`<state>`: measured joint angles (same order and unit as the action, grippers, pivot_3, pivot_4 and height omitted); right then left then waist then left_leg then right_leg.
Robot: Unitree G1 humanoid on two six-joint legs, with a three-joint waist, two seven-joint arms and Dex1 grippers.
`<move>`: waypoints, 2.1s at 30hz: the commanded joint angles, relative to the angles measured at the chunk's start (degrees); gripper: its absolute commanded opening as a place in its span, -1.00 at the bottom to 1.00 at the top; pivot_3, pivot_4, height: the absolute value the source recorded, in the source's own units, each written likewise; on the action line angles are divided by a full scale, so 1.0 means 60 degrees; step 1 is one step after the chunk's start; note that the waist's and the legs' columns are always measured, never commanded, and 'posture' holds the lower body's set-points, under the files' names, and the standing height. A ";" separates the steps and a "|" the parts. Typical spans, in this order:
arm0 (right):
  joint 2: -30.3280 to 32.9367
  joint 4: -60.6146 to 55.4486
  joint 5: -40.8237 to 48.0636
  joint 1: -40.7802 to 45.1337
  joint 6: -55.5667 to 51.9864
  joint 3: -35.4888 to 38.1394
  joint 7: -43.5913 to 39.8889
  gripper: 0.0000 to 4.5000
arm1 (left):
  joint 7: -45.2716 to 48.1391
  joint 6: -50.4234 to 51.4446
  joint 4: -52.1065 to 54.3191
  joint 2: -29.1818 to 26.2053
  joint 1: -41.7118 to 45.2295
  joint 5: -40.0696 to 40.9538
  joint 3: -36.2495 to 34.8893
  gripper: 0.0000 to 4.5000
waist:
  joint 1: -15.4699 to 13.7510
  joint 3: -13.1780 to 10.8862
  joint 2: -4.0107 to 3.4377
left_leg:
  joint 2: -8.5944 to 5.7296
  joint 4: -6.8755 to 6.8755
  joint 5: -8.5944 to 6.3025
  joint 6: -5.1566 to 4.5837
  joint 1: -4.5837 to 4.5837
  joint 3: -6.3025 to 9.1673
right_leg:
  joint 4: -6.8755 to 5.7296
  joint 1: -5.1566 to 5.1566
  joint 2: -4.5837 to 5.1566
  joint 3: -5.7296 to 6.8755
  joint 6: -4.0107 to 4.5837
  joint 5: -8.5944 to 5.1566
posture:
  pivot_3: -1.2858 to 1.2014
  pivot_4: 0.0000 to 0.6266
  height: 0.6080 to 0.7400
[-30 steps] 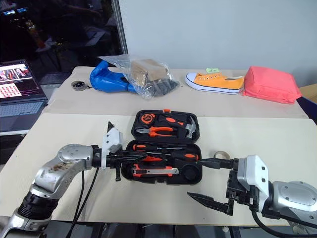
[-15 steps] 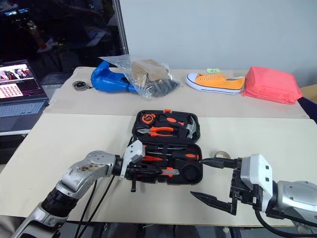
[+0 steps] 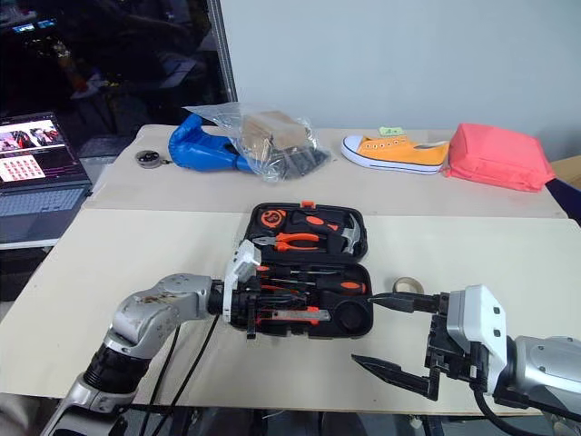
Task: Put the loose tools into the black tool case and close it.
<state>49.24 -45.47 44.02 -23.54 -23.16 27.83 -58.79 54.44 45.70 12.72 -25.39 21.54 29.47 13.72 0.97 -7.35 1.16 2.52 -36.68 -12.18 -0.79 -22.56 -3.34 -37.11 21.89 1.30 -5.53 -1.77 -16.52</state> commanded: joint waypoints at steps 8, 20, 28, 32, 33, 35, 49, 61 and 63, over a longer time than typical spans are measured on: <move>0.0093 -0.0226 0.0117 0.0088 -0.0008 0.0191 0.0000 1.00 | -0.0515 0.0147 -0.0318 -0.0596 -0.0093 -0.1188 0.1213 -0.94 | -0.0028 -0.0001 0.0008 | 0.0004 0.0000 0.0000 0.0000 -0.0004 0.0002 | 0.0000 0.0004 0.0003 0.0002 0.0000 0.0000 | 0.03 -0.52 1.00; 0.0088 -0.0277 0.0045 -0.0248 -0.0135 0.0231 0.0039 1.00 | -0.0786 0.2325 -0.0545 -0.0351 0.0569 -0.0532 0.1256 -0.94 | -0.0010 -0.0008 0.0021 | 0.0021 0.0000 -0.0001 0.0001 0.0085 0.0003 | 0.0007 -0.0095 0.0003 0.0006 -0.0001 -0.0007 | 0.03 -0.52 1.00; 0.0110 -0.0091 -0.0132 -0.0538 -0.0043 0.0646 -0.0128 1.00 | -0.1294 0.2498 -0.0809 0.0014 0.0887 -0.1048 0.2209 -0.94 | -0.0030 -0.0008 0.0021 | 0.0017 0.0004 -0.0003 0.0001 0.0076 0.0008 | 0.0017 -0.0092 0.0007 0.0008 -0.0004 -0.0009 | 0.03 -0.52 1.00; 0.0227 -0.0027 -0.0436 -0.0724 -0.0155 0.0828 -0.0095 1.00 | -0.1360 0.2053 -0.1233 -0.0086 0.1002 -0.1784 0.3012 -0.94 | -0.0182 0.0024 0.0021 | -0.0006 0.0004 -0.0003 0.0000 0.0081 0.0018 | 0.0052 -0.0122 0.0031 0.0012 -0.0016 -0.0015 | 0.03 -0.52 1.00; 0.0250 0.0029 -0.0522 -0.0781 -0.0155 0.0887 -0.0118 1.00 | -0.1369 0.1841 -0.1264 -0.0035 0.1005 -0.1895 0.3078 -0.94 | -0.0197 0.0040 0.0022 | -0.0009 0.0004 -0.0003 0.0001 0.0079 0.0017 | 0.0060 -0.0124 0.0038 0.0010 -0.0014 -0.0015 | 0.03 -0.52 1.00; 0.0269 0.0266 -0.0598 -0.0875 -0.0135 0.1064 -0.0240 1.00 | -0.1450 0.1258 -0.1176 0.0372 0.0965 -0.1759 0.2644 -0.94 | -0.0255 0.0079 0.0024 | -0.0021 0.0004 -0.0005 -0.0004 0.0081 0.0014 | 0.0073 -0.0134 0.0055 0.0003 -0.0001 -0.0024 | 0.03 -0.52 1.00; 0.1843 0.2808 -0.2704 0.2136 -0.3041 -0.1431 0.2227 0.89 | 0.0828 -0.0440 0.2638 -0.1105 0.0243 0.1906 -0.1749 0.03 | -0.0051 0.0062 -0.0011 | -0.0097 0.0041 0.0013 -0.0052 -0.0105 0.0026 | 0.0042 0.0070 0.0093 0.0006 0.0008 0.0020 | 0.03 -0.52 1.00; 0.2337 0.4299 -0.3795 0.4560 -0.3880 -0.4276 0.1829 0.03 | 0.0478 -0.0557 0.3607 -0.1935 -0.0206 0.2226 -0.1965 0.81 | -0.0038 0.0027 -0.0005 | -0.0114 0.0046 0.0011 -0.0056 -0.0108 0.0038 | 0.0059 0.0060 0.0113 0.0012 -0.0014 0.0010 | 0.03 -0.52 1.00; 0.2279 0.4576 -0.4160 0.4784 -0.3682 -0.4662 0.1862 -0.22 | 0.0328 -0.0544 0.3678 -0.1899 -0.0233 0.2270 -0.1944 0.81 | -0.0027 0.0025 -0.0005 | -0.0114 0.0045 0.0011 -0.0056 -0.0105 0.0038 | 0.0054 0.0061 0.0111 0.0012 -0.0014 0.0011 | 0.03 -0.52 1.00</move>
<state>62.18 -18.75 21.34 3.73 -46.36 0.76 -47.54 57.20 43.69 32.79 -36.72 19.98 42.35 2.95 0.81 -7.19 1.14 1.84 -36.41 -12.11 -1.13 -23.19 -3.11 -36.79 22.26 1.96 -5.46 -1.85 -16.46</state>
